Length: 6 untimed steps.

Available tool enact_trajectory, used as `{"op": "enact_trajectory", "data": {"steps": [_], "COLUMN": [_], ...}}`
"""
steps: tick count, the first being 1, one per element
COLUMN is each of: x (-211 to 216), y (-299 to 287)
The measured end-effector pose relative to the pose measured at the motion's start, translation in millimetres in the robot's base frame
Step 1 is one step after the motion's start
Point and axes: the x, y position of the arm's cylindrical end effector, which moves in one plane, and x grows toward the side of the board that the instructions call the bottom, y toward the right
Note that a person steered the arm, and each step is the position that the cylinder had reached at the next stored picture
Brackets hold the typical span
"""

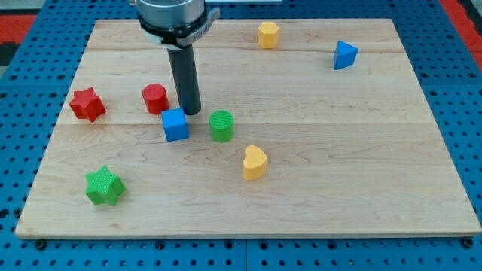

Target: Place the blue cube above the green star

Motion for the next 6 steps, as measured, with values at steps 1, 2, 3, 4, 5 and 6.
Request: {"op": "enact_trajectory", "data": {"steps": [1,2,3,4,5,6], "x": [17,28,44,47,20,19], "y": [13,17,-9,-30,-4,-42]}}
